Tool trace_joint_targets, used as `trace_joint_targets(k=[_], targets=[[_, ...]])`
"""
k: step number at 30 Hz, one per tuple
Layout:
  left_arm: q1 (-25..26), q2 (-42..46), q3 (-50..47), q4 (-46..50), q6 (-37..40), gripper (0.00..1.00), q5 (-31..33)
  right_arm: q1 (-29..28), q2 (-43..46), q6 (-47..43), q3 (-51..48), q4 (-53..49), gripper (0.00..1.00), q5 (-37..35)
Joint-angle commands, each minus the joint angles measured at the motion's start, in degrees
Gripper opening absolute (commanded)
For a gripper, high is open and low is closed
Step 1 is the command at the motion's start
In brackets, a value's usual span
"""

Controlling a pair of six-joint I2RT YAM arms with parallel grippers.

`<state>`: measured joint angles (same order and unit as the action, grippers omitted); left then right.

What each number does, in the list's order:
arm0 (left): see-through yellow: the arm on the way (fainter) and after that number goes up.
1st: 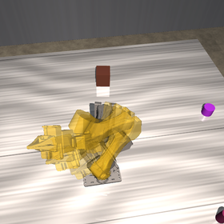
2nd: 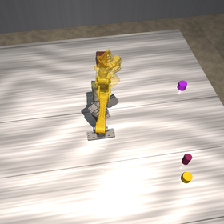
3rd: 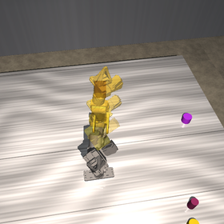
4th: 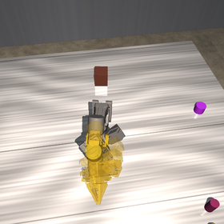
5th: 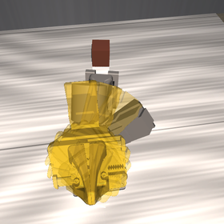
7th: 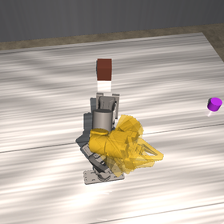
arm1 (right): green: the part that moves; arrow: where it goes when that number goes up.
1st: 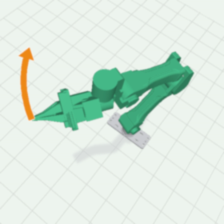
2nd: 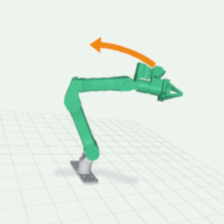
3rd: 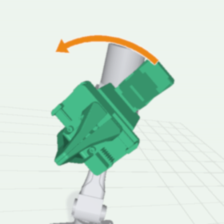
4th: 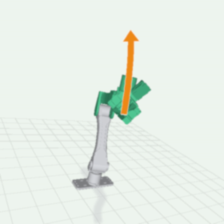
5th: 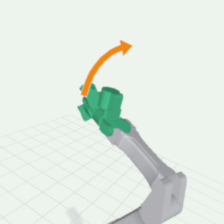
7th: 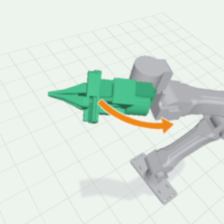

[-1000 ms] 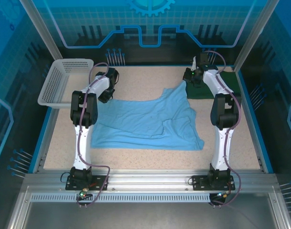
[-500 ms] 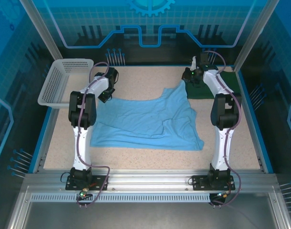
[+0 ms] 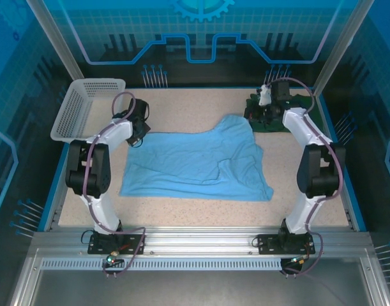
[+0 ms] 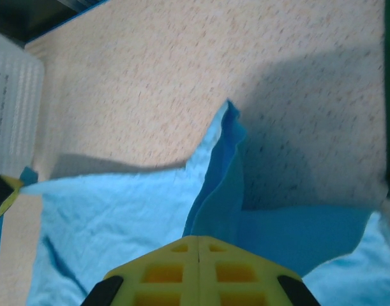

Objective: Fold and stack the t-shirts

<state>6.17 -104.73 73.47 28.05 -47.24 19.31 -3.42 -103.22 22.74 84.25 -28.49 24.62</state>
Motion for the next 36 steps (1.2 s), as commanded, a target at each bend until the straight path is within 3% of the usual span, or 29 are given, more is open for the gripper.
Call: trace_joint_targets(k=[1, 8, 16, 26, 36], targets=[[-0.29, 5.88, -5.03, -5.38, 6.82, 0.0, -4.58, 0.29, 4.99, -2.5, -5.12, -0.36, 0.0, 3.62], [-0.29, 13.64, -12.37, -6.2, 15.11, 0.0, -8.33, 1.82, 15.35, -3.22, -15.67, -3.28, 0.0, 5.71], [-0.29, 18.79, -18.92, -3.18, 18.41, 0.02, -8.93, 4.38, 25.86, -0.65, -28.35, -4.04, 0.0, 7.6], [-1.88, 22.28, -26.02, 1.12, 13.03, 0.03, -4.43, 4.82, 32.39, 1.73, -39.58, -5.21, 0.0, 7.85], [-3.01, 19.98, -24.14, 2.7, 12.93, 0.12, -2.52, 5.39, 38.51, 8.08, -48.94, -4.5, 0.0, 6.2]])
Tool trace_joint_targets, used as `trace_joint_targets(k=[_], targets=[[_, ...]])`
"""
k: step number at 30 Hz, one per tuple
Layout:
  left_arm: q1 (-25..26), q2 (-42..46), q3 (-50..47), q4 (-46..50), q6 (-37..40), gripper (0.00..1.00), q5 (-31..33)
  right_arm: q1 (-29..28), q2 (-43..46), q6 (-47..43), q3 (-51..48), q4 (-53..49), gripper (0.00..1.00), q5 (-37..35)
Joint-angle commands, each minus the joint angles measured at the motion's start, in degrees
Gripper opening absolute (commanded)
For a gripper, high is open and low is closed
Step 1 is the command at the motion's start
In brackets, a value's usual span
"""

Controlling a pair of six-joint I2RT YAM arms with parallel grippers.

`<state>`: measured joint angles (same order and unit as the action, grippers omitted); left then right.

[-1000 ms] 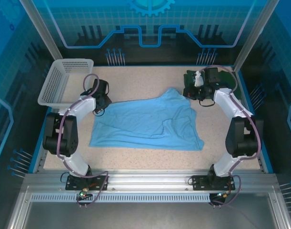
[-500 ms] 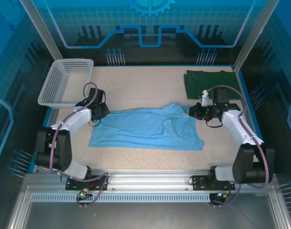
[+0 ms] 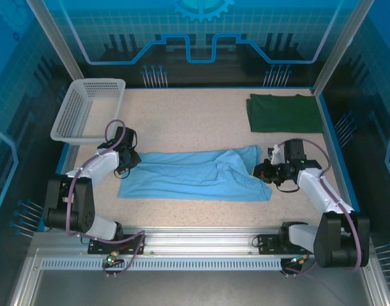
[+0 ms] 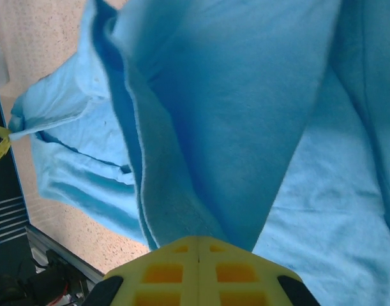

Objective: Fold and stack the t-shirts

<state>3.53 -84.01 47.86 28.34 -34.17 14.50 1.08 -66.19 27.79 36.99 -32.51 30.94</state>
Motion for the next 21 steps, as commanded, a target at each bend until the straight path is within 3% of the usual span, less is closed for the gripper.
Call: trace_joint_targets(k=[1, 2, 5, 7, 10, 14, 17, 21], targets=[[-0.5, -1.14, 2.09, 2.96, -0.22, 0.15, 2.78, 0.87, 1.84, 4.11, -2.84, 0.06, 0.03, -0.16], [-0.66, -1.55, 2.73, 3.21, -0.05, 0.18, 2.56, 0.92, 2.24, 4.98, -3.97, 0.25, 0.09, -0.68], [-0.64, -2.15, 5.25, 4.53, 0.35, 0.46, 2.47, 2.49, 2.56, 7.3, -4.22, -2.48, 0.32, -5.64], [-0.68, -2.13, 7.34, 5.68, 0.33, 0.46, 2.4, 5.18, 2.58, 9.05, -3.64, -5.04, 0.42, -9.05], [-0.57, -2.69, 10.98, 7.07, 0.32, 0.46, 0.64, 7.08, 2.47, 11.91, -1.26, -7.93, 0.46, -15.66], [0.96, -5.09, 14.92, 7.01, 2.28, 0.41, -3.85, 6.52, -0.75, 14.77, 2.75, -1.41, 0.44, -15.6], [2.3, -8.4, 17.12, 6.47, 4.66, 0.28, -8.6, 2.9, -7.99, 13.0, 9.67, 2.16, 0.36, -12.62], [4.09, -13.94, 19.29, 6.17, 6.3, 0.24, -10.96, -4.09, -22.83, 7.09, 23.36, -2.23, 0.2, -11.1]])
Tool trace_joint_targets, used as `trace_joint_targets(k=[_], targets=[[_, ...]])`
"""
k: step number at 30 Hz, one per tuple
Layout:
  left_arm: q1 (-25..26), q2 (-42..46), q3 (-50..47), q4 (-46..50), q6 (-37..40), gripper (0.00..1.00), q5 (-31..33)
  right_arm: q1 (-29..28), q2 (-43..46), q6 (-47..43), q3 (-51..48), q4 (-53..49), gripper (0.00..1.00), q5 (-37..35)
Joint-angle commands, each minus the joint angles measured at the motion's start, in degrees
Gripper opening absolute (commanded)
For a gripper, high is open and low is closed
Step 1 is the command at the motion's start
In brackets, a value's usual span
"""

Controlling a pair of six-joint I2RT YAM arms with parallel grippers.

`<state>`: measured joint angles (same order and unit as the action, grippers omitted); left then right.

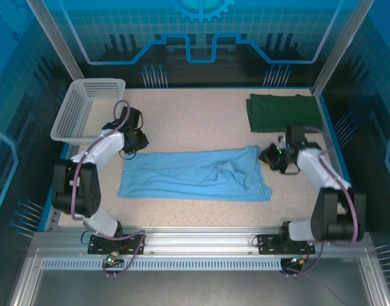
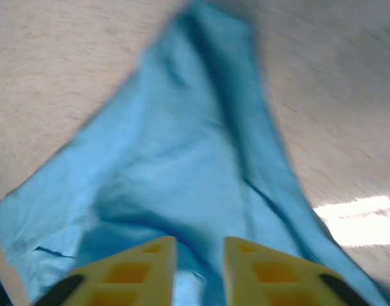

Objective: Fold and stack the t-shirts

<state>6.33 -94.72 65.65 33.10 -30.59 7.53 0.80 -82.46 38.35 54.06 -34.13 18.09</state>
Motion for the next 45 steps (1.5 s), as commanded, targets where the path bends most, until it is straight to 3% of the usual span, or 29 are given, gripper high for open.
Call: trace_joint_targets(k=[1, 5, 15, 23, 27, 35, 39, 45], targets=[[1.99, -4.59, 1.5, 0.86, 3.21, 0.23, -3.11, -5.34, -10.49, -4.42, 10.01, -2.89, 0.16, 0.98], [2.73, -9.7, 2.08, 0.03, 3.78, 0.21, 1.08, -7.39, -20.62, -4.29, 17.9, -4.86, 0.08, -2.29], [2.37, -16.02, 7.2, 2.21, 2.3, 0.23, 13.06, -3.47, -33.42, -0.04, 24.47, -5.35, 0.15, -5.97], [1.37, -19.28, 12.57, 6.8, 0.84, 0.24, 15.59, -0.01, -34.39, 4.5, 25.39, -2.06, 0.4, -2.9], [1.4, -17.79, 14.61, 6.99, 1.41, 0.3, 13.41, -0.91, -29.79, 3.33, 23.63, 2.61, 0.53, 2.18], [4.78, -11.74, 17.24, 6.64, 0.7, 0.38, -2.0, -8.04, -15.8, -6.26, 15.75, 1.44, 0.55, 4.71], [9.3, -12.01, 15.32, 4.39, -1.42, 0.38, -8.05, -14.67, -10.21, -9.72, 11.77, -3.98, 0.55, -1.43], [9.67, -15.89, 12.05, 1.68, -7.41, 0.38, -11.39, -24.3, -6.59, -6.6, 7.58, -7.13, 0.5, -8.47]])
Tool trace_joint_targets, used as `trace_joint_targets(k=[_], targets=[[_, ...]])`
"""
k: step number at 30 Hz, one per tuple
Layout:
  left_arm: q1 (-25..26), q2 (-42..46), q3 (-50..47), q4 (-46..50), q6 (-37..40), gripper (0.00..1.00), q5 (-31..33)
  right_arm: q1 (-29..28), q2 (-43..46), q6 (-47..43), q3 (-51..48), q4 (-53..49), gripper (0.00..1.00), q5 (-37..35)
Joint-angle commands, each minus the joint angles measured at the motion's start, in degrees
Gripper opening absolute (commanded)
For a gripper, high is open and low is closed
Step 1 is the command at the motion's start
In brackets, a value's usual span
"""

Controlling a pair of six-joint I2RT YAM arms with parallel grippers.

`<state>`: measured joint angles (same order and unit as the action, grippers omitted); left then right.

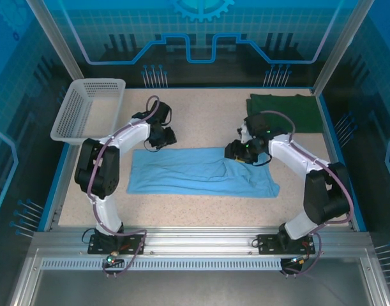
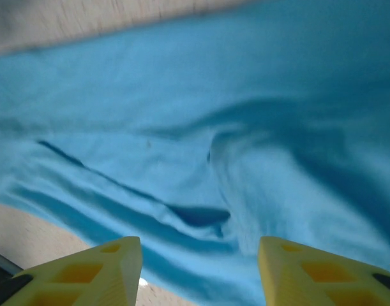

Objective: Fold and stack the t-shirts

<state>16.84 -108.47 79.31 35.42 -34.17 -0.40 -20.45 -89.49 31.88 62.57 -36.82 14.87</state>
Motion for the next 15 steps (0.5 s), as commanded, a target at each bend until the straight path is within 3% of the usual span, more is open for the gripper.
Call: trace_joint_targets(k=[1, 6, 15], targets=[[-0.93, -2.72, -1.82, -0.66, -4.13, 0.38, -2.93, -4.49, -0.16, 0.18, -0.61, -5.43, 0.47, -6.72], [-1.11, -4.96, -2.05, -1.24, -4.42, 0.38, -1.78, -9.25, -4.39, 3.33, 1.9, -10.38, 0.38, -14.91], [-1.46, -7.37, -3.25, -1.49, -2.41, 0.39, 0.6, -11.06, -12.77, 3.94, 7.34, -12.34, 0.36, -19.26]])
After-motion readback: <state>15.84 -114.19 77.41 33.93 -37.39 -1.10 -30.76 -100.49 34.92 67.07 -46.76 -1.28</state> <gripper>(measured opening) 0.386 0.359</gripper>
